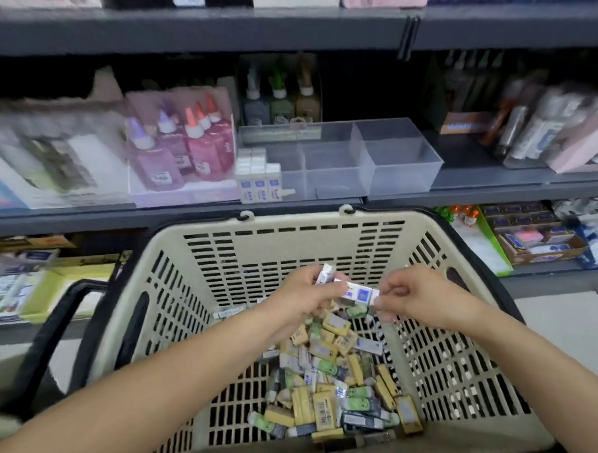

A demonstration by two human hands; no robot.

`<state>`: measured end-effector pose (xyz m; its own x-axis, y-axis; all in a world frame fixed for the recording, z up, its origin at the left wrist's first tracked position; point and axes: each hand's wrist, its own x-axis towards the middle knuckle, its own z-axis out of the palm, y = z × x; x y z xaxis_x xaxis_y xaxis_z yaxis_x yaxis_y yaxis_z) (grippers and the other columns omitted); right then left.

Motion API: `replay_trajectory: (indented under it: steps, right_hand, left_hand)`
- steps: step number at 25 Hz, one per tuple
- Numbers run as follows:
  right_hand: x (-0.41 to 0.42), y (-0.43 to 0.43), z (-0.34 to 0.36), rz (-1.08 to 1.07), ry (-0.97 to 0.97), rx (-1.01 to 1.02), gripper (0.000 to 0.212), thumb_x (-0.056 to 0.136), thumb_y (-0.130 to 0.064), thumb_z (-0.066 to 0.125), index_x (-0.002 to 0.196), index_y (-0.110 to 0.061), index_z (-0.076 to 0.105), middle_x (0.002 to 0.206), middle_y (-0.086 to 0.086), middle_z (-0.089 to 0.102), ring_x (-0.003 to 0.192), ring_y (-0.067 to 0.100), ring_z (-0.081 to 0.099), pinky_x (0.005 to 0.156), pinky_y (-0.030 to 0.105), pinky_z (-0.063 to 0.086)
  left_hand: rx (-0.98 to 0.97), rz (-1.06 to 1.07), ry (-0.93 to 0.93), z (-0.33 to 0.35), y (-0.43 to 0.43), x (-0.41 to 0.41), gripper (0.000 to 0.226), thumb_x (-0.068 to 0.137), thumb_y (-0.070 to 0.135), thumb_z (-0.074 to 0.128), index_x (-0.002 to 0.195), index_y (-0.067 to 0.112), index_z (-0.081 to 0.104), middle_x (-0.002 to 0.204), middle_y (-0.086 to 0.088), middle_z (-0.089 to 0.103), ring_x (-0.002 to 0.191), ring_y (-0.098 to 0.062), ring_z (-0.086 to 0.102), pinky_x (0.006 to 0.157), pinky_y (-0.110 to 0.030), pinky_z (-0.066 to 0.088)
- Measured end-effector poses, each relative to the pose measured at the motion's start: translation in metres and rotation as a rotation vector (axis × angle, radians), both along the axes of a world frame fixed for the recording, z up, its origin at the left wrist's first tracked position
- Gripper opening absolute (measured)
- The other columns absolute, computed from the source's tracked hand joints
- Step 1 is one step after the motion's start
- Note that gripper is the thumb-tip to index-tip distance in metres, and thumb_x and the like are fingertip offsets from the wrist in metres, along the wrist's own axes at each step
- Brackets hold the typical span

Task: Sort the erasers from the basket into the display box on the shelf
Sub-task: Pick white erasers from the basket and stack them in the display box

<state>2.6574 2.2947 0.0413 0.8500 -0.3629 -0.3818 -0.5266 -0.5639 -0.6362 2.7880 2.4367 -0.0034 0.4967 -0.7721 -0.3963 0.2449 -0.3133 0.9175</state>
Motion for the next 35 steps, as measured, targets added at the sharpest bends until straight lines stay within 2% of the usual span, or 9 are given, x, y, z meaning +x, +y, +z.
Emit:
replay_trajectory:
  steps: [4,6,10,14,17,23,28,32,35]
  right_hand:
    - [0.025,0.018,0.012,-0.229,-0.232,0.399,0.008,0.088,-0.005,0.058,0.093,-0.003,0.064,0.082,0.009,0.073,0.068,0.01,0.071,0.061,0.021,0.055]
    - [0.039,0.024,0.018,-0.289,-0.309,0.515,0.009,0.089,-0.002,0.055,0.092,-0.005,0.064,0.078,0.006,0.073,0.064,0.008,0.07,0.057,0.015,0.054]
    - [0.064,0.027,0.025,-0.271,-0.385,0.579,0.01,0.09,-0.006,0.056,0.092,-0.005,0.066,0.085,0.01,0.074,0.072,0.013,0.071,0.059,0.016,0.055]
    - [0.087,0.022,0.031,-0.228,-0.417,0.557,0.01,0.091,-0.008,0.056,0.09,-0.007,0.066,0.084,0.007,0.074,0.074,0.013,0.071,0.061,0.017,0.055]
    - [0.105,0.017,0.037,-0.198,-0.433,0.517,0.009,0.091,-0.01,0.057,0.092,-0.009,0.065,0.083,0.005,0.075,0.073,0.011,0.071,0.061,0.017,0.055]
    - [0.147,0.003,0.055,-0.23,-0.548,0.385,0.008,0.091,-0.012,0.057,0.09,-0.013,0.066,0.081,0.005,0.072,0.066,0.007,0.069,0.059,0.016,0.054]
    - [0.195,-0.016,0.064,-0.313,-0.766,0.177,0.015,0.092,-0.012,0.056,0.083,-0.023,0.062,0.078,0.0,0.07,0.064,0.005,0.067,0.061,0.018,0.054]
    - [0.225,-0.018,0.054,-0.169,-0.597,-0.217,0.007,0.089,-0.021,0.06,0.085,-0.025,0.063,0.084,-0.002,0.069,0.079,0.012,0.066,0.077,0.026,0.051]
    - [0.238,-0.012,0.05,0.048,-0.379,-0.414,0.014,0.091,-0.023,0.055,0.097,-0.021,0.068,0.093,-0.002,0.068,0.083,0.012,0.057,0.076,0.022,0.041]
  left_hand:
    - [-0.068,0.105,0.072,0.027,0.017,0.016,0.003,0.088,0.011,0.061,0.09,0.013,0.061,0.065,0.002,0.051,0.049,-0.006,0.038,0.047,-0.018,0.028]
    - [-0.072,0.145,0.125,0.041,0.022,0.027,0.012,0.091,0.019,0.056,0.096,0.009,0.061,0.072,-0.002,0.056,0.05,-0.006,0.038,0.048,-0.019,0.027]
    - [-0.197,0.235,0.265,0.065,0.032,0.056,0.033,0.094,0.019,0.034,0.097,0.002,0.062,0.075,-0.005,0.054,0.055,-0.011,0.038,0.053,-0.024,0.026]
    - [-0.237,0.256,0.062,0.073,0.038,0.081,0.021,0.093,-0.001,0.042,0.096,0.008,0.061,0.078,-0.006,0.057,0.068,-0.014,0.051,0.061,-0.024,0.043]
    - [-0.277,0.288,-0.092,0.072,0.039,0.096,0.018,0.089,-0.002,0.054,0.101,0.006,0.063,0.084,-0.006,0.069,0.074,-0.017,0.063,0.067,-0.026,0.057]
    - [-0.306,0.439,-0.207,0.073,0.022,0.129,0.018,0.089,0.012,0.06,0.104,0.006,0.067,0.087,-0.006,0.074,0.075,-0.014,0.068,0.063,-0.023,0.055]
    - [-0.342,0.642,-0.434,0.066,0.01,0.148,0.025,0.09,0.013,0.058,0.113,0.005,0.063,0.102,-0.007,0.068,0.085,-0.014,0.062,0.076,-0.03,0.054]
    - [-0.343,0.651,-0.561,0.057,0.01,0.151,0.02,0.088,0.012,0.061,0.107,0.012,0.066,0.099,-0.002,0.068,0.087,-0.01,0.059,0.079,-0.012,0.048]
    - [-0.354,0.636,-0.56,0.058,0.007,0.155,0.018,0.088,0.009,0.061,0.105,0.013,0.067,0.096,-0.001,0.068,0.085,-0.01,0.06,0.08,-0.017,0.049]
